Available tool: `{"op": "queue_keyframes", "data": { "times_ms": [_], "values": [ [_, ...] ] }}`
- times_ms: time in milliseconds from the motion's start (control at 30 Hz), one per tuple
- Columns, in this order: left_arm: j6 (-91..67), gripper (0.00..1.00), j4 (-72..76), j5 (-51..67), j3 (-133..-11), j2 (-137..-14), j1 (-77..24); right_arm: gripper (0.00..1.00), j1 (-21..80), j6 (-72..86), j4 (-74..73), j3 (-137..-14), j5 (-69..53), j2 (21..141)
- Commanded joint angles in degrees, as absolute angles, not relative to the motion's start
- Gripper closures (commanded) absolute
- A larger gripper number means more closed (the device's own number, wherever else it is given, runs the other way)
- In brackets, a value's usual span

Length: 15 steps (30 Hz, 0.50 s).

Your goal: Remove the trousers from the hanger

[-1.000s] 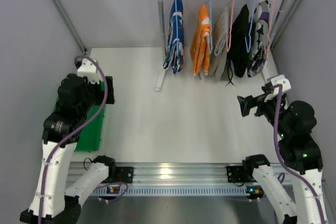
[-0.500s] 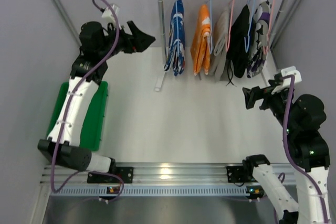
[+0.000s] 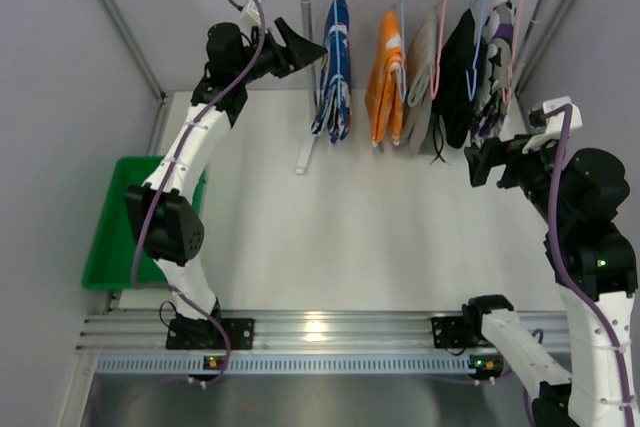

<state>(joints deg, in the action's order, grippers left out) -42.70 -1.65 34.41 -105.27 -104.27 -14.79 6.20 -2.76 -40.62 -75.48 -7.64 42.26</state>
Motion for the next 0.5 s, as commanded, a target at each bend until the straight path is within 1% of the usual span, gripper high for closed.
{"op": "queue_keyframes", "data": {
  "times_ms": [0,67,167,467],
  "values": [
    [-50.87,0.22,11.59,39.72,-108.63,-105.46,-15.56,0.01,5.27,-2.20,-42.10,-77.26,-7.91,42.98],
    [-51.94,0.23,14.76,40.17,-108.63,-105.99,-16.17,0.01,5.27,-2.28,-41.92,-77.08,-7.91,43.07],
    [-50.89,0.23,15.03,38.59,-109.51,-106.96,-17.40,0.01,5.19,-2.37,-41.84,-76.73,-7.82,43.24],
    [-51.76,0.24,14.15,36.56,-119.61,-115.66,-20.83,0.00,5.01,-2.72,-42.36,-77.52,-7.82,43.24]
  ]
}}
